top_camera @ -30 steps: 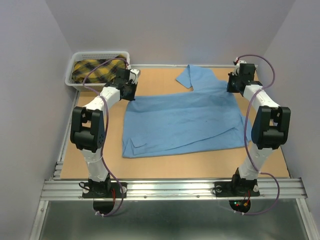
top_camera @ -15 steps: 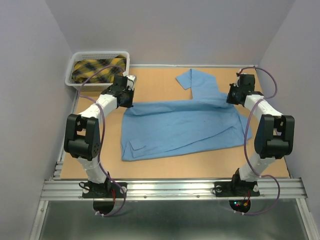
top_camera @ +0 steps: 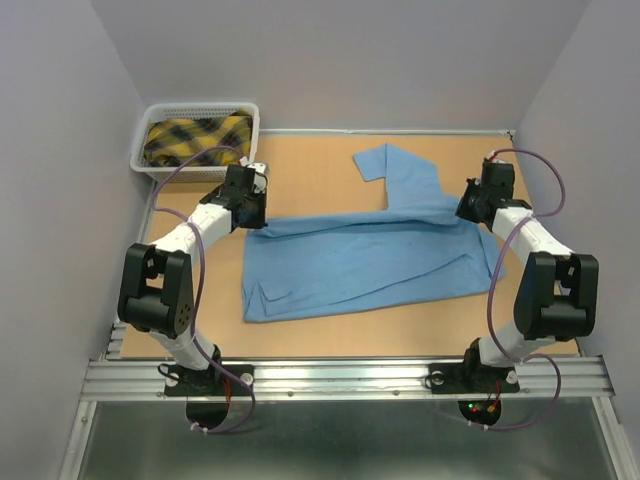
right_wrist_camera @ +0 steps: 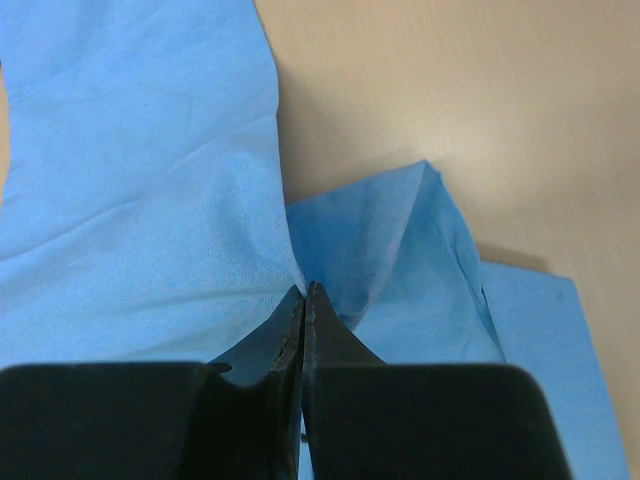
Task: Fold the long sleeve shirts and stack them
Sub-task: Fold the shirt
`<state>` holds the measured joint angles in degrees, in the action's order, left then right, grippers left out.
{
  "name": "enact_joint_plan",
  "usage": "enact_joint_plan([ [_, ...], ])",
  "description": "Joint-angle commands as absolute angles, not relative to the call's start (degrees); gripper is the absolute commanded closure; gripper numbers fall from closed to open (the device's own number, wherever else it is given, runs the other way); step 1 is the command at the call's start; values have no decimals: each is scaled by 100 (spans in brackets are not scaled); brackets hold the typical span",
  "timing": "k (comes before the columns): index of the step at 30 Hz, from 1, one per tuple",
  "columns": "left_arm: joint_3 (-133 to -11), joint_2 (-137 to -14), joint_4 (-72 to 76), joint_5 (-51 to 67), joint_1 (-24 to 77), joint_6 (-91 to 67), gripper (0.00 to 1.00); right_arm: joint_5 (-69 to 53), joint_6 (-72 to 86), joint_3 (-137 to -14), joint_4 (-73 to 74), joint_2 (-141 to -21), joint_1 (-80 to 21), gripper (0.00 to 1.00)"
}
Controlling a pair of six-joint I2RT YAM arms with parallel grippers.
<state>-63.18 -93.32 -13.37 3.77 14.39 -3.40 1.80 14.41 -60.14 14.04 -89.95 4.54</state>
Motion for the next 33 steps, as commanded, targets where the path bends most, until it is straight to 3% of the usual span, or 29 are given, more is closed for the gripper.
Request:
enact_joint_plan([
  [1, -6004, -8869, -1292, 149, 1433, -869, 100, 755, 1722, -5600, 1029, -8631, 536, 99],
  [9, -5283, -8806, -994, 369, 1547, -1318, 100, 677, 2372, -4844, 703, -8411, 527, 99],
  [12, -5115, -8991, -888, 317, 1556, -1467, 94, 659, 2610, -4685, 668, -8516, 536, 95],
  [14, -5098, -9044, -905, 360, 1556, -1512, 87, 746, 2733, -4579, 659, -8525, 527, 91],
  [18, -5150, -8658, -923, 352, 1556, -1555, 68, 835, 2751, -4474, 668, -8184, 527, 60],
  [19, -5176, -8535, -940, 343, 1556, -1547, 53, 826, 2612, -4491, 668, -8087, 536, 56],
  [21, -5229, -8236, -1037, 308, 1556, -1538, 41, 835, 2505, -4517, 677, -7762, 527, 46],
  [25, -5309, -7814, -1239, 518, 1573, -1529, 21, 607, 2321, -4605, 686, -7278, 527, 36],
  [33, -5581, -7646, -1011, 1150, 1705, -1933, 23, -334, 2390, -5255, 799, -7663, 527, 35],
])
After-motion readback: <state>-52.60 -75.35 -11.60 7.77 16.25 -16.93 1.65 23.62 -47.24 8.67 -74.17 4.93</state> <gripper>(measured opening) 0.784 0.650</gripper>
